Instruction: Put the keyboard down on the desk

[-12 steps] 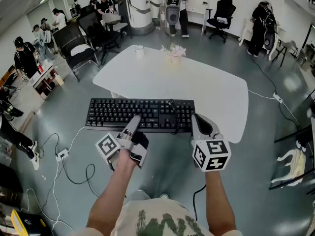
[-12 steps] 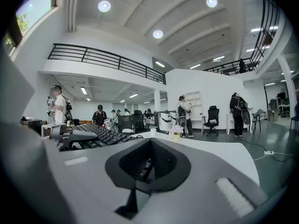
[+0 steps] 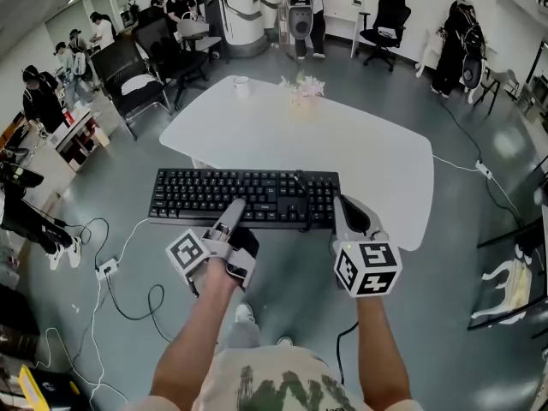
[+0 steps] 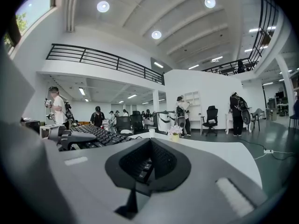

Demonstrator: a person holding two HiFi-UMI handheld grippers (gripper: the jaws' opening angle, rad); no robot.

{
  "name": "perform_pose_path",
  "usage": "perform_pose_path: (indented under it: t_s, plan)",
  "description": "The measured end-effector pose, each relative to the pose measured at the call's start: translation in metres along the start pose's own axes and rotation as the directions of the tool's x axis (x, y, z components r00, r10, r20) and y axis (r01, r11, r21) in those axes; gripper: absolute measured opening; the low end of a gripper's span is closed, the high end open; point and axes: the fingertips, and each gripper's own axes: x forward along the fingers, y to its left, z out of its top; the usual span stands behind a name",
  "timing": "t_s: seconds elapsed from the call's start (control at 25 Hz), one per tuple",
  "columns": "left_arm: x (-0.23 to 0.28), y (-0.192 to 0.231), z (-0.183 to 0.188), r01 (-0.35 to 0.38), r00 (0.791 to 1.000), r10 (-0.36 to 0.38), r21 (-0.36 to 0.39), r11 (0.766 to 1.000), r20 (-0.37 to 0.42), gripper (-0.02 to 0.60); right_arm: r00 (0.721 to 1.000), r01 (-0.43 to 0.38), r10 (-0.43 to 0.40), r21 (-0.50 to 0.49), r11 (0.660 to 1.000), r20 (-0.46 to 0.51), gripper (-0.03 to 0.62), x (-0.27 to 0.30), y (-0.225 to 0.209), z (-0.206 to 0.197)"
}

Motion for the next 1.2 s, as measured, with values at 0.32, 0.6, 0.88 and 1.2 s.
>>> perform_pose_path:
  t_s: [0.32, 0.6, 0.88, 1.2]
  plan:
    - [0.026, 0.018, 0.023, -0.002, 1.000, 0.002, -0.009, 1.000, -0.025, 0.089, 1.000, 0.017, -0.017, 0.003, 1.000, -0.016, 0.000, 0.039, -0.003, -0.003]
    - [0.064, 0.048, 0.065, -0.006, 0.998, 0.003, -0.047, 0.999, -0.060, 0.089, 0.997, 0.065, -0.065, 0.003, 0.998, -0.042, 0.000, 0.094, -0.002, -0.009]
    - [0.113, 0.059, 0.118, -0.006, 0.988, -0.002, -0.056, 0.998, -0.156, 0.089, 0.988, 0.147, -0.145, 0.028, 0.989, -0.055, 0.000, 0.155, 0.007, 0.002]
    - [0.153, 0.075, 0.181, -0.013, 0.972, -0.007, -0.085, 0.996, -0.236, 0.087, 0.972, 0.226, -0.222, 0.035, 0.974, -0.079, 0.000, 0.218, 0.028, 0.009]
